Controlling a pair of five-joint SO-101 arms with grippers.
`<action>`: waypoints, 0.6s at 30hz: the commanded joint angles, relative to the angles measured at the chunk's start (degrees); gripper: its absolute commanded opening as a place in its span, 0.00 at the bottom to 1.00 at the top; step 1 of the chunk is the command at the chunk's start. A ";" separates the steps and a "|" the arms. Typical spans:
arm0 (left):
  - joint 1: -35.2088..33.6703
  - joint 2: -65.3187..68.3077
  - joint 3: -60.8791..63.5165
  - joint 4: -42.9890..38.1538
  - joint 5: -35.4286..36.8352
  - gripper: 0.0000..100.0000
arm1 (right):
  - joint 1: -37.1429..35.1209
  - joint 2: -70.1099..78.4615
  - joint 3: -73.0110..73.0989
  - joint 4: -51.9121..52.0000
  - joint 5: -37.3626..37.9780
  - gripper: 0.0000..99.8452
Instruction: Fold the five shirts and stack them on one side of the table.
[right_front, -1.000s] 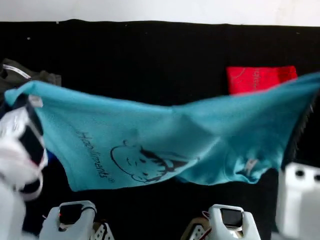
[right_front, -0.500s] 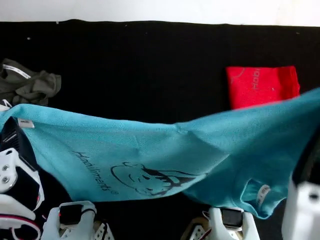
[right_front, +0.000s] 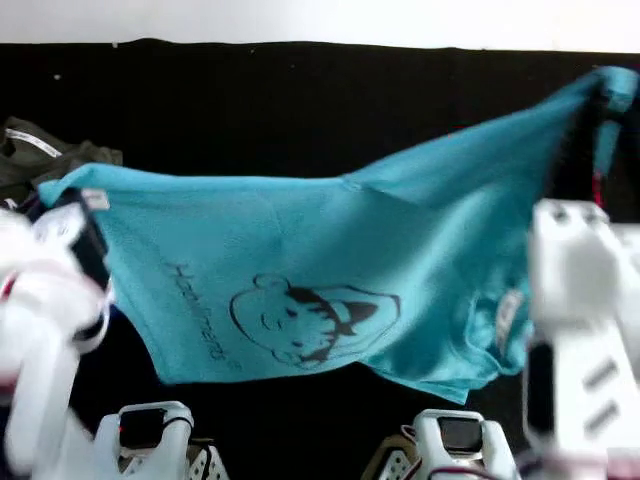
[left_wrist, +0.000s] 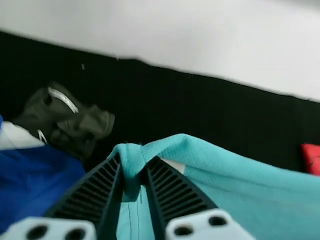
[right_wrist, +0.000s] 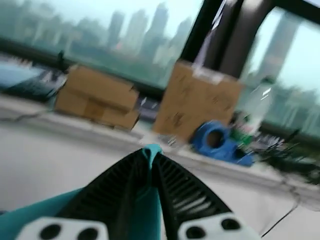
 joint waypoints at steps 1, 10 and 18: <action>-0.40 3.65 7.25 -7.12 0.35 0.01 | -3.65 0.48 13.76 -6.02 0.18 0.01; -0.48 32.66 -17.01 -9.67 0.18 0.01 | -3.65 1.45 34.33 -32.22 0.44 0.01; -0.40 56.84 -54.02 6.33 0.18 0.01 | -3.56 14.55 25.27 -33.71 0.35 0.01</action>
